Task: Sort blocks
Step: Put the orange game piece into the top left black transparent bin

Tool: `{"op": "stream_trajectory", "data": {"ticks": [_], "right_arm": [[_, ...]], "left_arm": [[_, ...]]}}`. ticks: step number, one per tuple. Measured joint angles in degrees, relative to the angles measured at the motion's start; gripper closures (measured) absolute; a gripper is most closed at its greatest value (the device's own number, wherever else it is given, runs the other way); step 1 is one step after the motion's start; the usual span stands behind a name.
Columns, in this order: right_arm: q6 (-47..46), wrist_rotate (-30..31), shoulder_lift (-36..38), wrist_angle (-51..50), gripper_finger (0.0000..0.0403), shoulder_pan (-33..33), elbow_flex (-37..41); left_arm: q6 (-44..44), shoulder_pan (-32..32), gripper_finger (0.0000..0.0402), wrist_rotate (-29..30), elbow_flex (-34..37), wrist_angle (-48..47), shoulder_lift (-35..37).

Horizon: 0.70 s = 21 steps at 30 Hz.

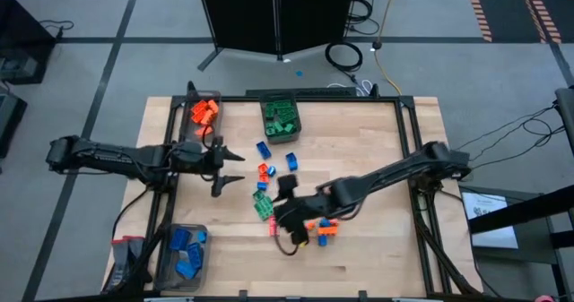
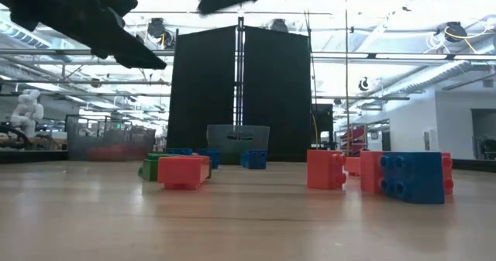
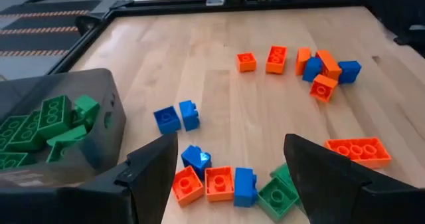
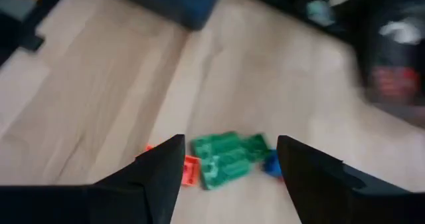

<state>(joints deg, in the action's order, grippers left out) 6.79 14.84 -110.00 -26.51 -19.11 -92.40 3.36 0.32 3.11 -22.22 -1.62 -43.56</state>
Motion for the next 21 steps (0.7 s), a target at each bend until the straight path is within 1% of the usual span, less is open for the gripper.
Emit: {"op": "stream_trajectory", "data": {"ticks": [2, 5, 7, 9, 12, 17, 21], "right_arm": [[2.2, -2.5, -3.7, 3.2, 0.0185, 0.0, 0.0], [4.6, -4.5, -8.4, 7.5, 0.0197, 0.0, 0.0], [5.1, -5.9, -10.6, 11.3, 0.0202, 0.2, 0.0], [5.2, -9.2, -12.3, 16.0, 0.0205, 0.7, 0.0], [5.2, -13.4, -13.9, 19.6, 0.0211, 1.7, 0.0], [1.5, -18.0, -15.5, 19.1, 0.0223, 3.6, 0.0], [-0.1, -19.4, -15.5, 14.4, 0.0225, 4.2, 0.0]], "left_arm": [[0.0, 0.7, 0.0126, 0.5, 0.0, -0.4, 0.0], [0.0, 1.4, 0.0126, 0.6, 0.0, -1.3, 0.0], [-0.6, 1.7, 0.0126, 0.6, 0.0, -1.9, 0.0], [-1.5, 1.7, 0.0126, 0.7, 0.0, -2.4, 0.0], [-1.5, 1.7, 0.0126, 0.7, 0.0, -3.0, 0.0], [-2.0, 1.7, 0.0126, 0.7, 0.0, -4.5, 0.0], [-2.9, 1.7, 0.0126, 0.7, 0.0, -5.6, 0.0]]}}
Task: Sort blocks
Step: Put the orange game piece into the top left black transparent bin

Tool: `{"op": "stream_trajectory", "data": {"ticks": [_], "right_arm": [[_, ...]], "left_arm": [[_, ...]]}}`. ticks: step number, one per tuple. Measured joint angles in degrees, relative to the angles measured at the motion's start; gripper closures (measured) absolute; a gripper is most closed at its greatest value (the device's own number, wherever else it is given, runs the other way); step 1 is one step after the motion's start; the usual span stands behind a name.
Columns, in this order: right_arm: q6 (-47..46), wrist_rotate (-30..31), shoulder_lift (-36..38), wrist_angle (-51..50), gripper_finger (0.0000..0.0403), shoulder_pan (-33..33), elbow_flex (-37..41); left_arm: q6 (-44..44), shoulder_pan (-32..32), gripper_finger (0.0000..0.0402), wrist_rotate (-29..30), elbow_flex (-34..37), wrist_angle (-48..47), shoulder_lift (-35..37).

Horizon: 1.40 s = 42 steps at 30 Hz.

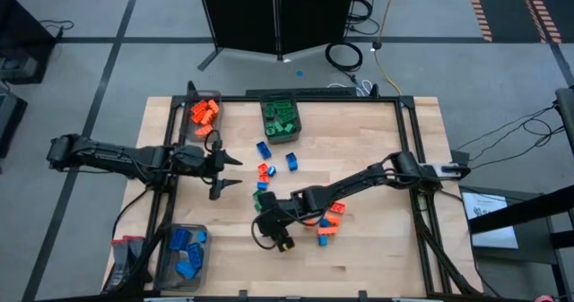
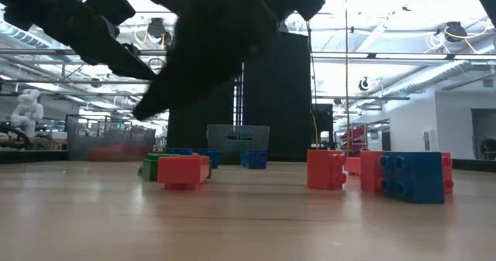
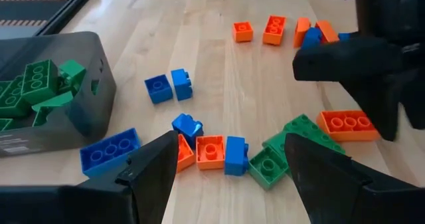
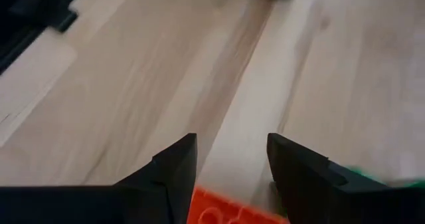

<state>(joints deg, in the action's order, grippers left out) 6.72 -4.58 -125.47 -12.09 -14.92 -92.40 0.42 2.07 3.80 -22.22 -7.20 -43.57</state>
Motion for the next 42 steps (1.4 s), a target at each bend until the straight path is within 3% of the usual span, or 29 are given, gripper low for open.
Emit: {"op": "stream_trajectory", "data": {"ticks": [11, 22, 26, 29, 35, 42], "right_arm": [[3.4, 0.0, 0.1, -14.8, 0.0225, -0.5, -0.1], [-5.1, 0.4, 3.7, -30.4, 0.0225, -0.5, 0.1], [-6.3, 3.0, 6.6, -30.1, 0.0225, -0.6, 0.1], [-4.4, 4.8, 8.2, -28.8, 0.0225, -0.8, 0.0], [6.5, 7.5, 8.4, -35.7, 0.0225, -2.2, 0.0], [13.9, 7.7, 7.1, -33.5, 0.0225, -2.4, 0.0]], "left_arm": [[0.0, 0.0, 0.0126, 0.0, 0.0, 0.0, 0.0], [0.1, 0.0, 0.0126, 0.0, 0.0, -0.3, 0.0], [0.4, 0.0, 0.0126, 0.0, 0.0, -0.9, 0.0], [0.5, 0.0, 0.0126, 0.1, 0.0, -1.2, -0.1], [0.5, 0.0, 0.0126, 0.1, 0.0, -1.5, -0.2], [0.5, 0.0, 0.0126, 0.1, 0.0, -1.5, -0.2]]}}
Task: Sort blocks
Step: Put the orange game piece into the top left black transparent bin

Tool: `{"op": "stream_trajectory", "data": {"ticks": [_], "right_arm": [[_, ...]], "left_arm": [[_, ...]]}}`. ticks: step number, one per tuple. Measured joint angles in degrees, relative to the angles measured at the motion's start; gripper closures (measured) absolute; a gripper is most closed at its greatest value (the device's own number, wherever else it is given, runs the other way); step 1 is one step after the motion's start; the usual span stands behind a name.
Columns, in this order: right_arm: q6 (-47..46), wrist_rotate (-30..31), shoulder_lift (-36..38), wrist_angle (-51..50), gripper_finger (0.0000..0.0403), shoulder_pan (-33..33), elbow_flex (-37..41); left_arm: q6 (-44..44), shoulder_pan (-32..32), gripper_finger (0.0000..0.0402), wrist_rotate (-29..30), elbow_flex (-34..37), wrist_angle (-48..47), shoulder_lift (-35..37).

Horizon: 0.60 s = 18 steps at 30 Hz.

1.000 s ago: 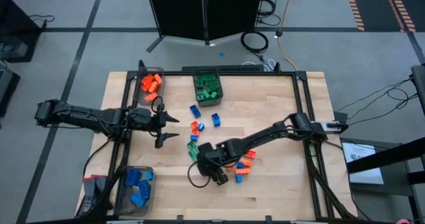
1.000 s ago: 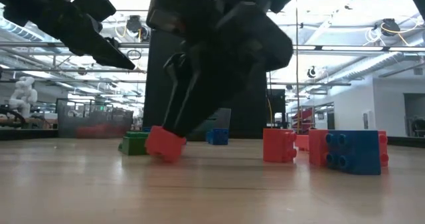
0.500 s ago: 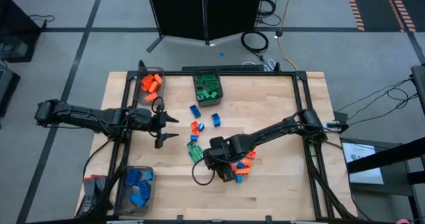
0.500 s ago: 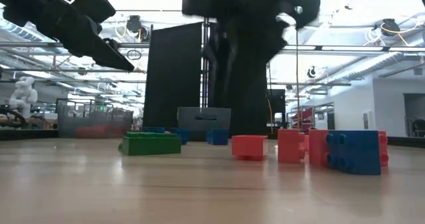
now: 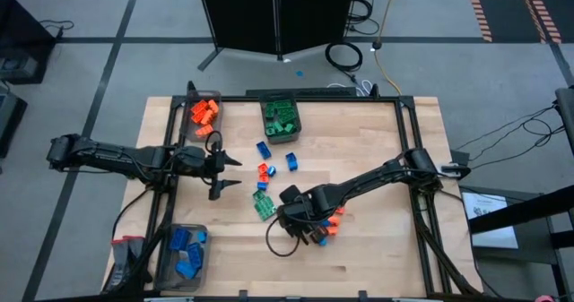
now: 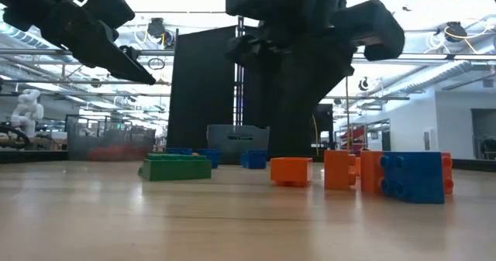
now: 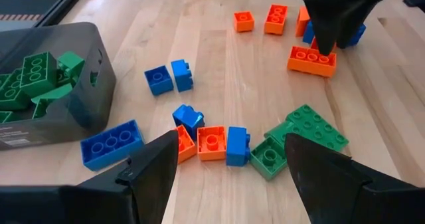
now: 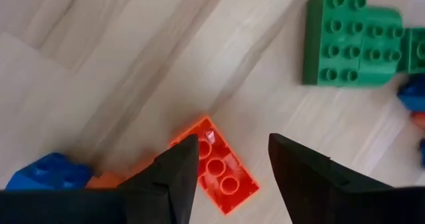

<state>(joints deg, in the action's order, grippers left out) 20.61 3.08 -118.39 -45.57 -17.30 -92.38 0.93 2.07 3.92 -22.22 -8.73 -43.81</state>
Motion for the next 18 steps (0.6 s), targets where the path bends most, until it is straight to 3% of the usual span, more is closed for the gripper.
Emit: {"op": "stream_trajectory", "data": {"ticks": [18], "right_arm": [[10.4, 0.2, -3.4, -4.3, 0.0207, 0.0, 0.0]], "left_arm": [[1.0, 0.0, 0.0126, 0.0, 0.0, -1.4, 0.0]]}}
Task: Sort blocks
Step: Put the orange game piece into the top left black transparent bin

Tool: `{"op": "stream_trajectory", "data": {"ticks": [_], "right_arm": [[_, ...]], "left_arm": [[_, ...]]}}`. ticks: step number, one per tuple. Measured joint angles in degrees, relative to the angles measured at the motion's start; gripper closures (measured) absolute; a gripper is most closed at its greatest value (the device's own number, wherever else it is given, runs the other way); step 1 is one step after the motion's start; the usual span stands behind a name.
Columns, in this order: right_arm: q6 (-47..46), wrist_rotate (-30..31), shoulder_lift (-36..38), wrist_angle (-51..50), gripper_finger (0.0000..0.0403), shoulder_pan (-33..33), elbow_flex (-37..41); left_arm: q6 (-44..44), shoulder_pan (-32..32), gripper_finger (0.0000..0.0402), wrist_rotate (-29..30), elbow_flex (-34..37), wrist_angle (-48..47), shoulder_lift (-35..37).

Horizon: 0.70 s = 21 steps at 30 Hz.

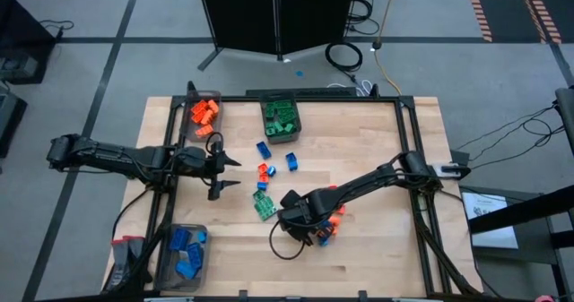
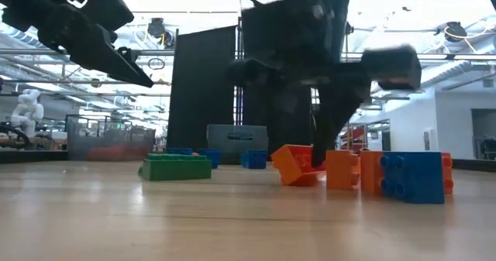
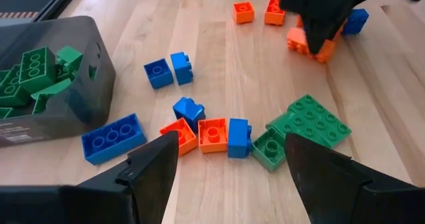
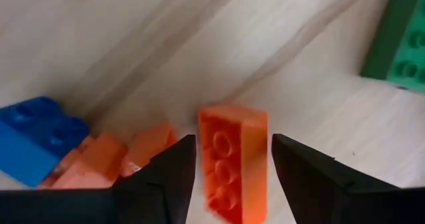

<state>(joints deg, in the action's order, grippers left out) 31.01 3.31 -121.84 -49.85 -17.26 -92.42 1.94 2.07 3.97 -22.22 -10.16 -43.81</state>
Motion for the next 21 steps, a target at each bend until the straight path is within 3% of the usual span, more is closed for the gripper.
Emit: {"op": "stream_trajectory", "data": {"ticks": [10, 17, 21], "right_arm": [[0.2, -0.3, -0.7, 0.4, 0.0208, 0.4, 0.0], [-2.4, -0.7, -1.6, -0.1, 0.0264, 0.8, 0.0], [-4.2, -0.5, -3.0, -0.1, 0.0319, 0.8, -0.2]], "left_arm": [[0.0, 0.0, 0.0126, 0.0, 0.0, 0.2, 0.0], [0.0, 0.0, 0.0126, 0.0, 0.0, 0.2, 0.0], [-0.1, 0.0, 0.0126, 0.0, 0.0, 0.2, 0.0]]}}
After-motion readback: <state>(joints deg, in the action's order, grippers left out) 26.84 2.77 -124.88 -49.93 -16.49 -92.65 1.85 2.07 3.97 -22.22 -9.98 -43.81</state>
